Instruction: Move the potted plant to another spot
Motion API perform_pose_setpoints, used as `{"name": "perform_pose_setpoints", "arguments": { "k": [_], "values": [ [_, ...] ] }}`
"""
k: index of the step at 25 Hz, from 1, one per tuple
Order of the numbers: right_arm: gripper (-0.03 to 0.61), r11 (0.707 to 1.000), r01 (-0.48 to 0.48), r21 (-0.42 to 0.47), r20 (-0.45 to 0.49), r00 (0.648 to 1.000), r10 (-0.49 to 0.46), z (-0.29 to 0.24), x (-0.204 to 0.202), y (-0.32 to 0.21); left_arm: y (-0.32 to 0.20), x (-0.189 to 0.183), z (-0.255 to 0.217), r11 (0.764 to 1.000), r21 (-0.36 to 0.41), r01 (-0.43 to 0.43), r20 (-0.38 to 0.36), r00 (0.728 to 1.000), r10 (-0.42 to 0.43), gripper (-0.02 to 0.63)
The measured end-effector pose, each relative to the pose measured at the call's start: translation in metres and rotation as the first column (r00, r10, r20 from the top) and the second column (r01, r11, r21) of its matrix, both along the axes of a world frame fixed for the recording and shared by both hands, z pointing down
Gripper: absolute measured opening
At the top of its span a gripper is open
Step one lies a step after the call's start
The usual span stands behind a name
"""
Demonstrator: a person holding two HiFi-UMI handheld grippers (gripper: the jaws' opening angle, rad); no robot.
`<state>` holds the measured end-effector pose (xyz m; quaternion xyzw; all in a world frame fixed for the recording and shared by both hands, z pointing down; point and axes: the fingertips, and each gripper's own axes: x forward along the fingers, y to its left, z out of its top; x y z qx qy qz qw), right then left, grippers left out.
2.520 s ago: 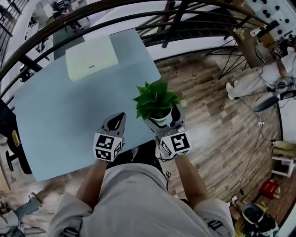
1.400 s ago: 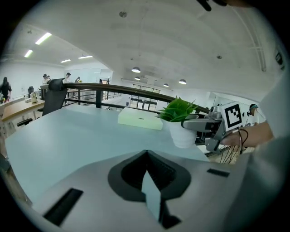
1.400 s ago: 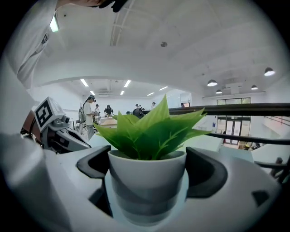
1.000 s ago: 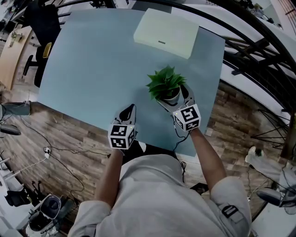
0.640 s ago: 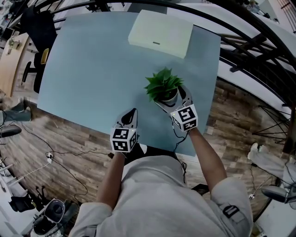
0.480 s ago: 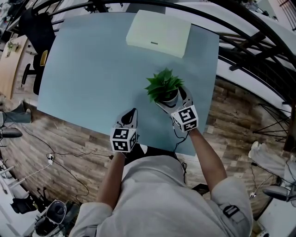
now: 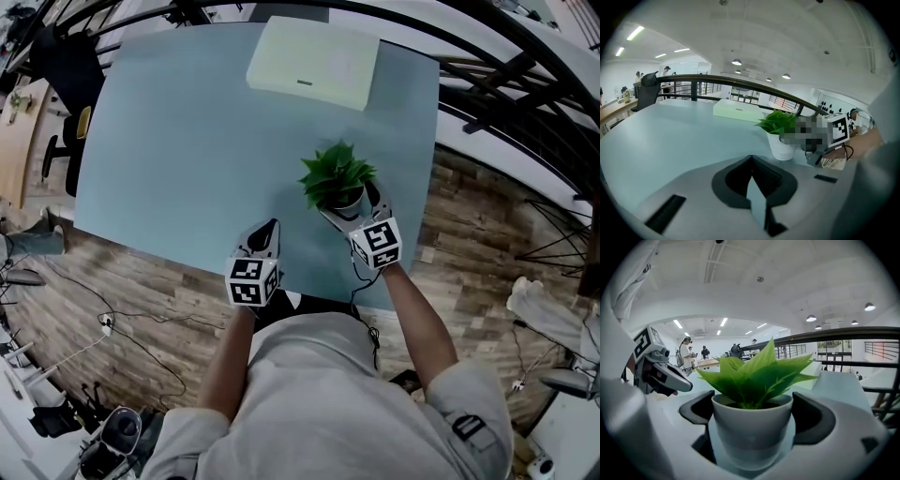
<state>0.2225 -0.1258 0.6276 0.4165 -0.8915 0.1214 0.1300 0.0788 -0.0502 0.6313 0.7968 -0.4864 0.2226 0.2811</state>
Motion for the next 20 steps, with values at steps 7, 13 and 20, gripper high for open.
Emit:
{"name": "perform_pose_setpoints", "arguments": {
  "k": [7, 13, 20],
  "values": [
    [0.517, 1.0, 0.004, 0.0, -0.005, 1.0, -0.004, -0.001, 0.001, 0.005, 0.0, 0.004, 0.001, 1.0, -0.002, -0.012, 0.0, 1.0, 0.012, 0.012],
    [0.517, 1.0, -0.004, -0.016, -0.017, 1.0, 0.004, 0.0, 0.002, 0.01, 0.001, 0.004, 0.005, 1.0, -0.014, -0.018, 0.002, 1.0, 0.018, 0.012],
    [0.517, 1.0, -0.004, -0.027, -0.049, 0.999, 0.003, 0.004, 0.012, 0.025, 0.003, 0.013, 0.01, 0.999, -0.023, -0.042, 0.001, 0.999, 0.042, 0.012]
  ]
}}
